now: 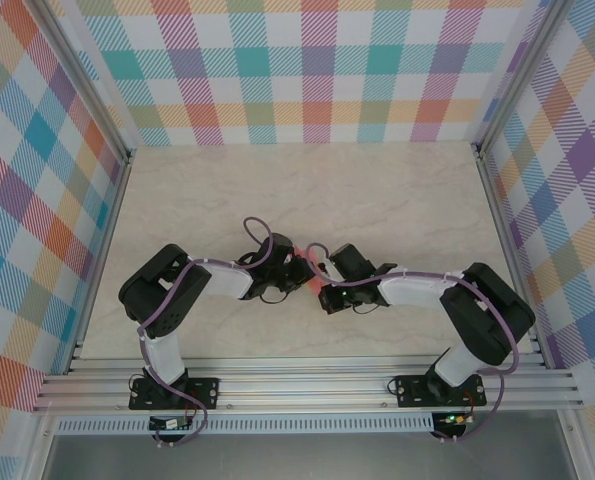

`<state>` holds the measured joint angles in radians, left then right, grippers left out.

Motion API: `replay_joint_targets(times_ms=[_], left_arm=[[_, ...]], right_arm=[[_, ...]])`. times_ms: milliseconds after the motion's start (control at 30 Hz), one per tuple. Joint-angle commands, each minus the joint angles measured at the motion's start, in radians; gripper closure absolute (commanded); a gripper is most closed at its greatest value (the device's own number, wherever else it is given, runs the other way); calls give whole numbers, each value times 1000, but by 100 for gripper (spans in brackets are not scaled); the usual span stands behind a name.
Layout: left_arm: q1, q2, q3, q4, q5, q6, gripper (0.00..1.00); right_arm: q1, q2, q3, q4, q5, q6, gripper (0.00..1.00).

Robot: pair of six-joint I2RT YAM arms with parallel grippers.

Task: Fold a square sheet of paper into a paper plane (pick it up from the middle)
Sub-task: Fold the wing for the fifth time at the center of the table.

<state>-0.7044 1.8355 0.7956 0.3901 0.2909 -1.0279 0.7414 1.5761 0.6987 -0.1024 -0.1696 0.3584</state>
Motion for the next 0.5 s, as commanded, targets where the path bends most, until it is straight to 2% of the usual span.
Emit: replay_joint_targets(times_ms=[0, 167, 233, 300, 467], left_arm=[[-7, 21, 2, -66, 7, 7, 80], [-7, 19, 3, -69, 5, 8, 80], [-7, 19, 3, -68, 6, 8, 80], [-7, 18, 4, -68, 7, 8, 80], [-7, 21, 5, -66, 9, 8, 80]], right_arm=[[-27, -8, -25, 48, -59, 20, 96], [-45, -21, -34, 66, -95, 22, 95], [-43, -27, -23, 50, -91, 11, 85], [-43, -31, -10, 31, -90, -4, 79], [-39, -21, 4, 7, -56, -34, 74]])
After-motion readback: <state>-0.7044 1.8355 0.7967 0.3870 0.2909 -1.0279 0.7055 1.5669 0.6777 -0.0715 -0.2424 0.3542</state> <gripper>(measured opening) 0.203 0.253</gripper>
